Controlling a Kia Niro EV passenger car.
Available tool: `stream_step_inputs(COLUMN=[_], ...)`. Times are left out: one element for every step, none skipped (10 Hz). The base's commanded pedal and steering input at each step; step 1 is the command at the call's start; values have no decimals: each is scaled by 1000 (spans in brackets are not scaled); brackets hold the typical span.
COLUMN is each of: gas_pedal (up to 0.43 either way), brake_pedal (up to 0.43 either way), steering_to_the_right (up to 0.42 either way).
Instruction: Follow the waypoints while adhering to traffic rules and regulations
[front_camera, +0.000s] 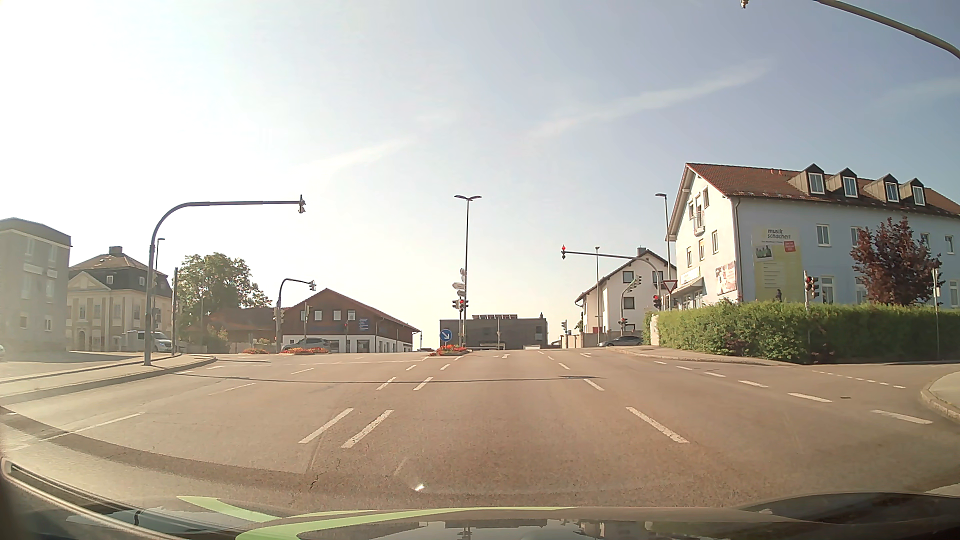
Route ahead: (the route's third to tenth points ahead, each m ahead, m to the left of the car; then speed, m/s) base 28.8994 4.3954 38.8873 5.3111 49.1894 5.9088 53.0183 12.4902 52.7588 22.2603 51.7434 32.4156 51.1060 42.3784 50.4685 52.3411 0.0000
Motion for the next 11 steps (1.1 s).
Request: stream_step_inputs(gas_pedal=[0,0,0,0,0,0,0,0,0,0,0], brake_pedal=[311,311,311,311,317,317,317,311,311,317,317], steering_to_the_right=[-15,-14,-15,-15,-15,-15,-15,-15,-14,-15,-14])
